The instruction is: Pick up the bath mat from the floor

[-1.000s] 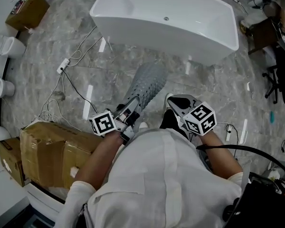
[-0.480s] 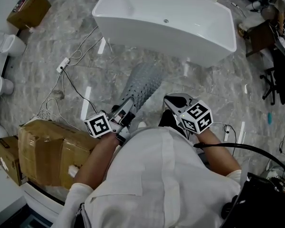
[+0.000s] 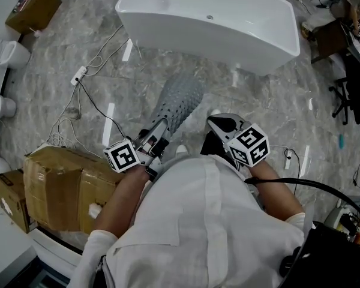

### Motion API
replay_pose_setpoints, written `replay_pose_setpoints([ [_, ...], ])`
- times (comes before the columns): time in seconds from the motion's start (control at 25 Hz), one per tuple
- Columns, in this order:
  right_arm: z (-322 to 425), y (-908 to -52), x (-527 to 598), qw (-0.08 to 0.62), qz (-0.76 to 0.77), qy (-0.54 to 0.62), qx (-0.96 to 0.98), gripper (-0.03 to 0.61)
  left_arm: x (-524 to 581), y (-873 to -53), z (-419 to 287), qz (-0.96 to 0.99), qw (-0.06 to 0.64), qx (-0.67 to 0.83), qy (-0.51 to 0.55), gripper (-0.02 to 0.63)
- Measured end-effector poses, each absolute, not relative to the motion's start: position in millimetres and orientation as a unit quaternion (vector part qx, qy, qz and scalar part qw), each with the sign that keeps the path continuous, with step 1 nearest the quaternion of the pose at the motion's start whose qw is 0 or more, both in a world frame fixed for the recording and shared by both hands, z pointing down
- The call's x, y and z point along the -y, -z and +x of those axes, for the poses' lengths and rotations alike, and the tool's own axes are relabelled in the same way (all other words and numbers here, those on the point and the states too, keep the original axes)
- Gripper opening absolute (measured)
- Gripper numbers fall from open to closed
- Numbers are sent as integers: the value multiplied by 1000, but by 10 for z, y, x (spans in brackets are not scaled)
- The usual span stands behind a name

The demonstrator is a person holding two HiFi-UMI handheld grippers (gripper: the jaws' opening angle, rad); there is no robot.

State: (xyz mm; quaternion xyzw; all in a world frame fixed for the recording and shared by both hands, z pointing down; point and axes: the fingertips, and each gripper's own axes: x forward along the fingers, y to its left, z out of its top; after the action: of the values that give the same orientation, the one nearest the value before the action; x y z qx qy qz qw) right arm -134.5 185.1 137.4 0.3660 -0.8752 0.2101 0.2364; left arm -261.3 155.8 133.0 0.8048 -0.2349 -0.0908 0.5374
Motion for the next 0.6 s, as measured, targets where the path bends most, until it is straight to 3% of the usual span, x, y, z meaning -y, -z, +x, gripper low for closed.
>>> replay_pose_setpoints([
  [0.6, -1403, -1443, -2152, 232, 383, -228, 864, 6, -1732, -1418, -2649, 803, 549, 213, 94, 17],
])
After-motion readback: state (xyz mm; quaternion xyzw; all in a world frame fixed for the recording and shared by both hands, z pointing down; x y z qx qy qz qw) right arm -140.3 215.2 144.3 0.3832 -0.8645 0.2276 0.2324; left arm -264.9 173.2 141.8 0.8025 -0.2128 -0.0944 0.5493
